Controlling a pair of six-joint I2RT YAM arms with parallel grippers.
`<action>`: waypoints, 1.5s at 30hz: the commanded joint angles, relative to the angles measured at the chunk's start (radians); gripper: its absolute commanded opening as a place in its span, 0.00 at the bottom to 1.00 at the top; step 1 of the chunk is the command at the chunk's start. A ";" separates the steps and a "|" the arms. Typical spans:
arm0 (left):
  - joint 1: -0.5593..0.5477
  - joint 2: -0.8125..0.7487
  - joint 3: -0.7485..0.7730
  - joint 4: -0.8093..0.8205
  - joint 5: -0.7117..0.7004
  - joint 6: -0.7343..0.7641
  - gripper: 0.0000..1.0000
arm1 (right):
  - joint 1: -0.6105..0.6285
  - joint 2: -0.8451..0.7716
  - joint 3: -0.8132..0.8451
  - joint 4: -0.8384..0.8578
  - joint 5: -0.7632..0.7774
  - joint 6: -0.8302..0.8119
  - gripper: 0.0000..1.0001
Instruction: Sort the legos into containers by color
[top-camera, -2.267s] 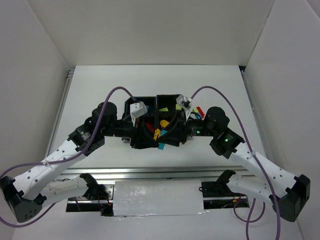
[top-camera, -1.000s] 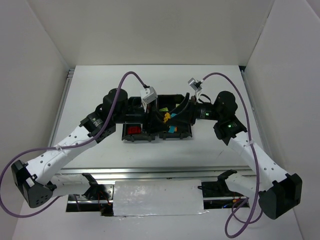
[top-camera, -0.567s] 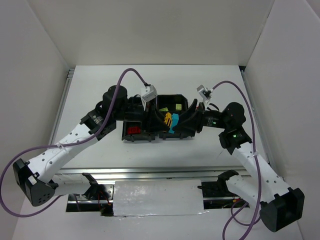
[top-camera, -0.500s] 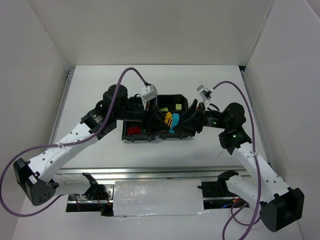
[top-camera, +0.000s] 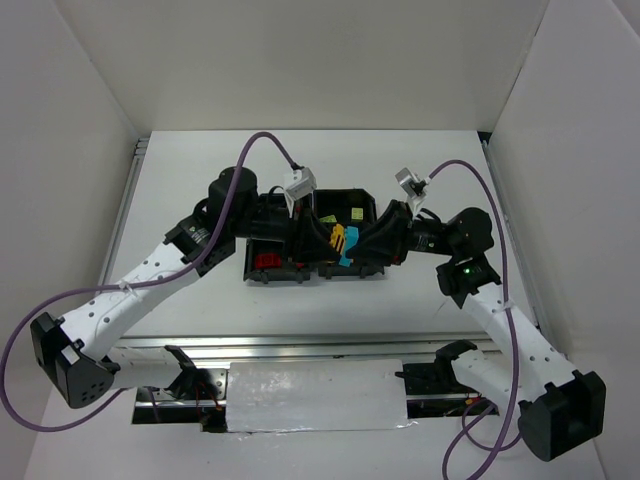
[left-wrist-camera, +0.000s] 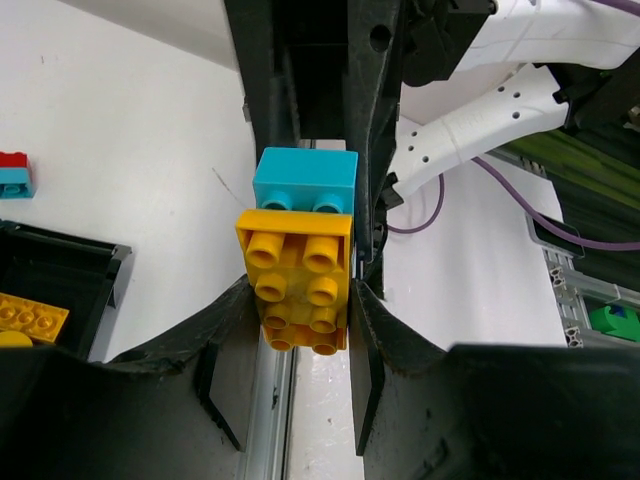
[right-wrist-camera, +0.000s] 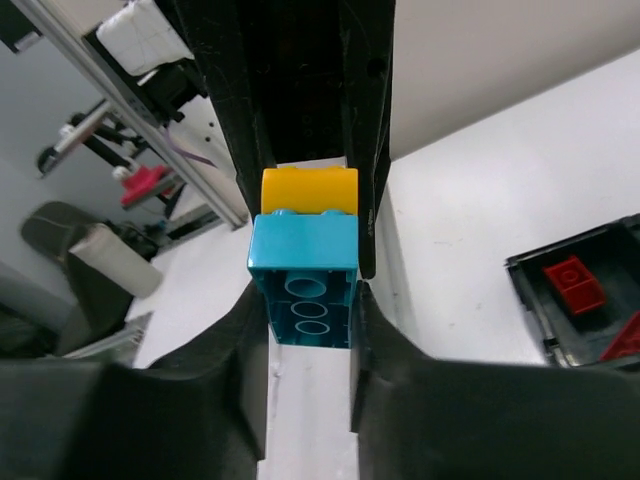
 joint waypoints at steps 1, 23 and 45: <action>-0.004 0.009 0.042 0.053 0.037 0.012 0.00 | -0.007 -0.004 0.023 -0.002 0.054 -0.029 0.02; 0.136 0.168 0.060 0.050 -0.270 -0.084 0.00 | -0.113 -0.157 -0.049 -0.325 0.508 -0.093 0.00; -0.033 0.624 0.247 -0.210 -0.790 -0.074 0.15 | -0.110 -0.235 0.012 -0.522 0.691 -0.144 0.00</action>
